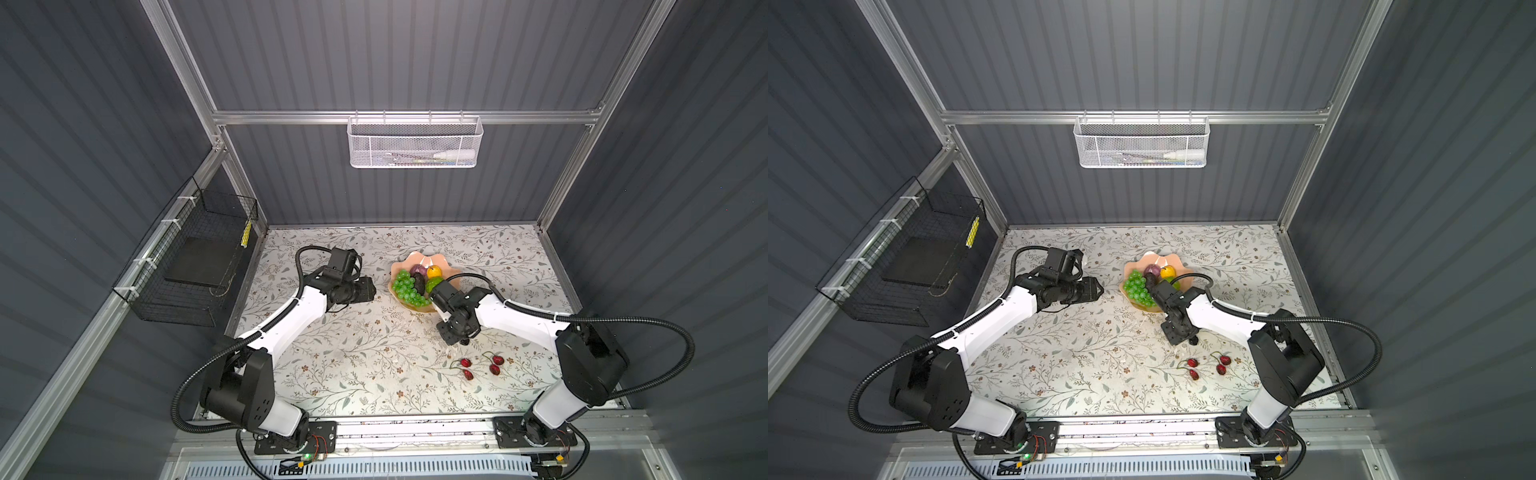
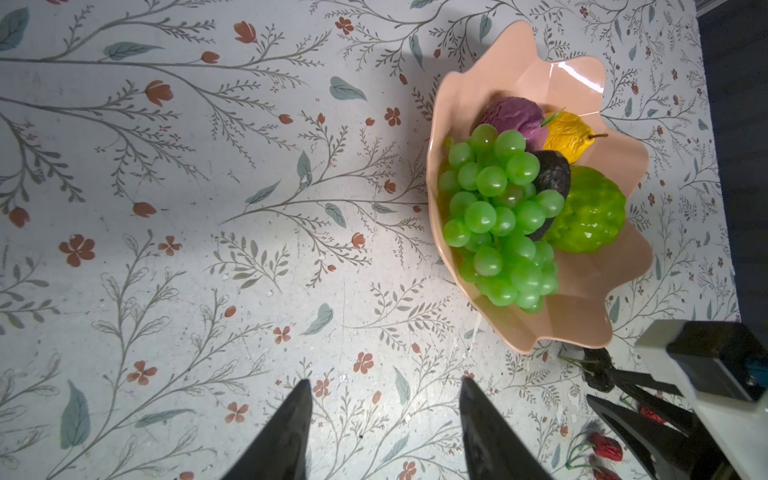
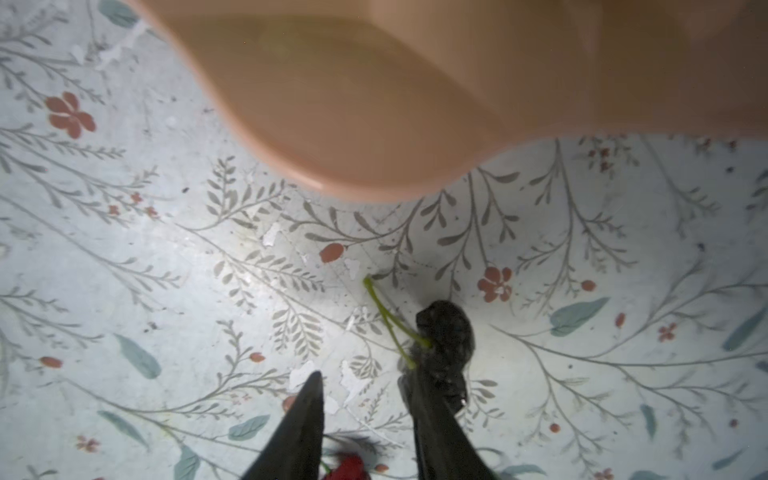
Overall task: Place and organize the fake fruits in the fruit bowl
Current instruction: 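Lift the dark berries with the right gripper toward the pink bowl, then carry the dark berries over the bowl's far side and lower them in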
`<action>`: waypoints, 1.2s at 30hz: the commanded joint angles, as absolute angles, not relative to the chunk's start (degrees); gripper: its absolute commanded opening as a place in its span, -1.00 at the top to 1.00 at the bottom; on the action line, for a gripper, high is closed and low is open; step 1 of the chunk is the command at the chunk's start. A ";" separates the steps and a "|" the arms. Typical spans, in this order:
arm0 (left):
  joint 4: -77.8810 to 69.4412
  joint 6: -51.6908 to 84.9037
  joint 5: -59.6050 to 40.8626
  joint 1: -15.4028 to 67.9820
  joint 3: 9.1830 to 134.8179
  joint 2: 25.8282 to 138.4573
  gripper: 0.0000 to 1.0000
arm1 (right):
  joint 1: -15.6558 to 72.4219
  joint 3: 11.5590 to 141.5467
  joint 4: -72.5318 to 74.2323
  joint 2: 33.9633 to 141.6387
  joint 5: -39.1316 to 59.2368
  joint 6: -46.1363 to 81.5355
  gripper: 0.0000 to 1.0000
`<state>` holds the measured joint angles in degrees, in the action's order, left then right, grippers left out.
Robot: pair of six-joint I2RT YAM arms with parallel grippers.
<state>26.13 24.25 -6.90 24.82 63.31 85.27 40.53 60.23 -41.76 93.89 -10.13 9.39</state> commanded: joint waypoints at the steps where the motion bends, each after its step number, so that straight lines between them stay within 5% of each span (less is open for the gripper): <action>1: 27.51 24.04 -5.98 25.13 63.48 85.07 -0.18 | 40.41 62.13 -41.82 94.64 -14.97 5.27 0.08; 7: 27.45 23.94 -6.06 25.13 63.47 85.20 -0.23 | 40.02 64.45 -40.64 98.52 -14.27 1.14 -0.06; 23: 27.84 23.56 -5.10 25.14 62.94 83.38 -0.28 | 31.94 67.15 -42.89 102.91 1.88 0.62 0.17; 30: 28.10 23.47 -4.86 25.14 63.02 83.15 -0.28 | 31.17 67.29 -44.25 104.64 3.49 0.68 0.33; 36: 28.03 23.38 -5.00 25.14 63.08 83.43 -0.29 | 31.19 65.97 -44.66 104.32 3.77 0.89 0.28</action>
<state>26.39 24.23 -5.43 24.82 63.24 84.95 31.27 66.46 -42.54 104.09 2.74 1.17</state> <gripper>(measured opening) 0.646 0.352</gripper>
